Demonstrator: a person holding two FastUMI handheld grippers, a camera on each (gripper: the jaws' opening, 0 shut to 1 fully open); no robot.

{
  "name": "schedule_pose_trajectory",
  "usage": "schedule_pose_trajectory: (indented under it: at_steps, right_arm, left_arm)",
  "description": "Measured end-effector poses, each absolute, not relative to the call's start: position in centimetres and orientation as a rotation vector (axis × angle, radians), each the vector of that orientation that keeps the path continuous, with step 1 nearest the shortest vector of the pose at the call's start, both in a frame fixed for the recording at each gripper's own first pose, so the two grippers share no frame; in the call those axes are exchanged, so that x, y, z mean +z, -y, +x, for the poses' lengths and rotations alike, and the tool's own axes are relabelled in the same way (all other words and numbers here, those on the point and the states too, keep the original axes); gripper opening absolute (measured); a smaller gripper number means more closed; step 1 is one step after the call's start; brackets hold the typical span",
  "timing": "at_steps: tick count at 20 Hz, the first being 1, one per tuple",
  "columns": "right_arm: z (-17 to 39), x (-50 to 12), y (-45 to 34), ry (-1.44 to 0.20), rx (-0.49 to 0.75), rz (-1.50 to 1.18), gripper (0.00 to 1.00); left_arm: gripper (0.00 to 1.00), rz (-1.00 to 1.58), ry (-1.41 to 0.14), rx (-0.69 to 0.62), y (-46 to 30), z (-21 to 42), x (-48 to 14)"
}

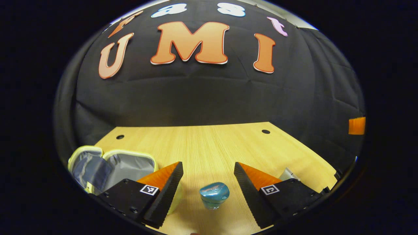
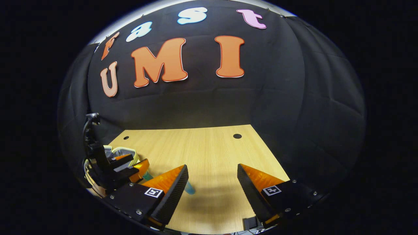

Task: First open the suitcase, pack the skin care products into it, and then close the suitcase.

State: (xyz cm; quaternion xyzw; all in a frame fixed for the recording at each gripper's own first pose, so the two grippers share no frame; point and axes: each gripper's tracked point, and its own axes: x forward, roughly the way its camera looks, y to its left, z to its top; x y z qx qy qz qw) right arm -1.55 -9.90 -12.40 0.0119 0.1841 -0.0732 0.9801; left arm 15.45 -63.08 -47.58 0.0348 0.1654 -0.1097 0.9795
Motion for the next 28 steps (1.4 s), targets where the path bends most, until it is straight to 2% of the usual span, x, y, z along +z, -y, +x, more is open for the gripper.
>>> schedule_pose_trajectory:
  at_steps: [3, 5, 8, 10, 14, 19, 22, 25, 28]
  right_arm:
    - [-1.6, -13.8, 10.3, -0.410, -0.137, 0.030, 0.95]
    - [-1.4, -14.4, 10.2, -0.426, -0.126, 0.036, 0.95]
    - [-1.2, -15.1, 9.9, -0.439, -0.116, 0.023, 0.95]
    - [-1.1, -15.3, 9.2, -0.437, -0.104, 0.020, 0.95]
    - [-0.3, -15.8, 6.9, -0.404, -0.058, 0.011, 0.95]
    - [2.3, -19.7, 1.4, -0.415, 0.080, 0.055, 0.96]
    - [3.8, -24.7, 0.3, -0.533, 0.100, 0.049, 0.96]
    - [5.7, -28.6, 0.8, -0.584, 0.090, -0.016, 0.96]
    - [7.4, -32.0, 1.0, -0.633, 0.082, -0.049, 0.87]
  left_arm:
    - [0.98, 0.125, -0.417, -0.179, 62.4, 15.9, -51.7]
    - [0.97, 0.107, -0.420, -0.169, 62.7, 16.2, -52.8]
    - [0.53, 0.104, -0.427, -0.194, 63.9, 16.6, -53.3]
    - [0.52, 0.072, -0.494, -0.220, 64.1, 15.5, -53.4]
    - [0.52, 0.023, -0.523, -0.265, 64.2, 12.8, -49.0]
    - [0.52, -0.011, -0.533, -0.303, 62.4, 8.7, -42.7]
    - [0.52, -0.025, -0.544, -0.284, 60.0, 6.1, -40.6]
    - [0.52, 0.004, -0.541, -0.234, 57.2, 4.4, -39.7]
    - [0.52, 0.019, -0.545, -0.175, 54.7, 2.8, -39.7]
